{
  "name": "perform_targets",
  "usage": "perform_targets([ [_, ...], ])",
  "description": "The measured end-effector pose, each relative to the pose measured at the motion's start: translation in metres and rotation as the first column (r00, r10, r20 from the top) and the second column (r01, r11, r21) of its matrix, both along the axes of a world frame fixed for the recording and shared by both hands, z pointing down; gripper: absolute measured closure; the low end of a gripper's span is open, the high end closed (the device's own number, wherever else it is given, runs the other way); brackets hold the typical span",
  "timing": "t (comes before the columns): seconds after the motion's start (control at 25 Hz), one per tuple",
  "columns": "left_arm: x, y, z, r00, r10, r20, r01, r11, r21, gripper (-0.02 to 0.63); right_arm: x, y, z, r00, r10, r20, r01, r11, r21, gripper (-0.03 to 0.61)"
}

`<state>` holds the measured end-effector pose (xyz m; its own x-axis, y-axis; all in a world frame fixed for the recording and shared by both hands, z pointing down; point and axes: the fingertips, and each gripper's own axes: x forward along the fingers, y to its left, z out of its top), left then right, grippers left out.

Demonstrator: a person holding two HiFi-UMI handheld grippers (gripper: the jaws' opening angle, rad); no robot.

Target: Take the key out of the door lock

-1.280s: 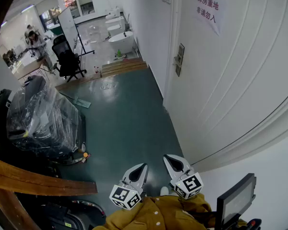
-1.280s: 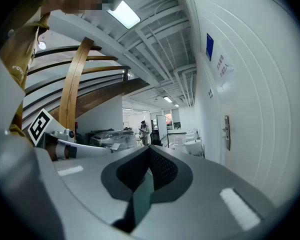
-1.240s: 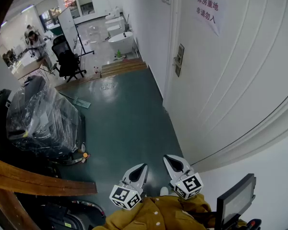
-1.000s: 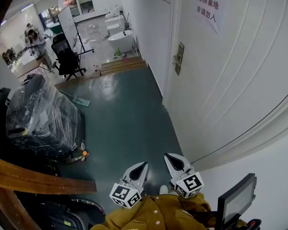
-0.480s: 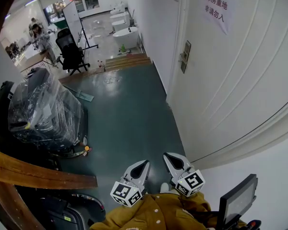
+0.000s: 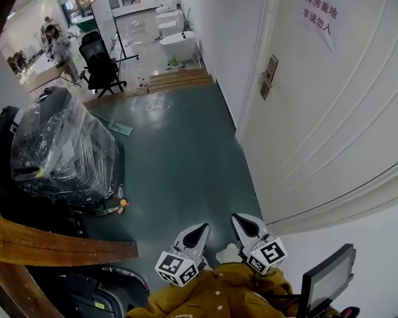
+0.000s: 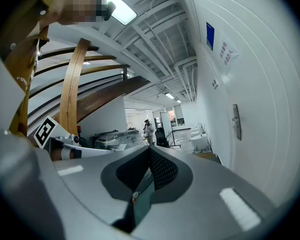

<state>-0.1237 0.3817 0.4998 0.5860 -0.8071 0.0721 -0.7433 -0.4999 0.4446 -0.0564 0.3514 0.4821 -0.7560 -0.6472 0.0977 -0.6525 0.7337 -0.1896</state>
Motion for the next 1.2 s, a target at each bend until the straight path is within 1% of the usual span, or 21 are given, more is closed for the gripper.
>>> perform_targets([
  [0.12,0.000,-0.020,0.001,1.000,0.017,-0.006,-0.017,1.000,-0.004,0.615,0.005,-0.022,0.000,1.000,0.024,-0.011,-0.024,1.000,-0.003,0.574],
  [0.24,-0.006,-0.049,0.007,1.000,0.022,-0.005,-0.022,1.000,-0.014,0.615,0.005,-0.055,0.006,0.999,0.044,-0.008,-0.044,0.999,-0.010,0.574],
  [0.36,-0.008,-0.091,0.011,1.000,0.022,0.000,-0.022,1.000,-0.015,0.615,0.007,-0.101,0.010,0.999,0.053,-0.004,-0.053,0.999,-0.010,0.574],
  [0.48,-0.003,-0.148,0.011,0.999,0.032,0.009,-0.032,0.999,-0.012,0.615,0.010,-0.158,0.013,0.999,0.038,-0.011,-0.039,0.999,-0.007,0.574],
  [0.64,0.016,-0.231,0.002,0.999,0.043,0.030,-0.042,0.999,-0.011,0.617,0.021,-0.233,0.007,0.999,-0.004,-0.042,0.004,1.000,-0.005,0.574],
  [0.8,0.037,-0.324,-0.016,0.998,0.048,0.038,-0.049,0.999,0.024,0.615,0.036,-0.314,-0.005,1.000,-0.018,-0.017,0.018,1.000,0.015,0.574],
  [0.88,0.054,-0.363,-0.022,0.997,0.059,0.046,-0.061,0.998,0.036,0.615,0.047,-0.350,-0.011,1.000,-0.021,-0.015,0.021,0.999,0.032,0.574],
  [1.04,0.082,-0.415,-0.020,0.993,0.099,0.058,-0.100,0.995,0.016,0.615,0.073,-0.405,-0.013,1.000,0.012,0.016,-0.012,1.000,0.027,0.574],
  [1.2,0.091,-0.455,-0.016,0.991,0.117,0.070,-0.117,0.993,-0.008,0.615,0.086,-0.444,-0.003,0.998,0.042,0.037,-0.041,0.999,-0.019,0.574],
])
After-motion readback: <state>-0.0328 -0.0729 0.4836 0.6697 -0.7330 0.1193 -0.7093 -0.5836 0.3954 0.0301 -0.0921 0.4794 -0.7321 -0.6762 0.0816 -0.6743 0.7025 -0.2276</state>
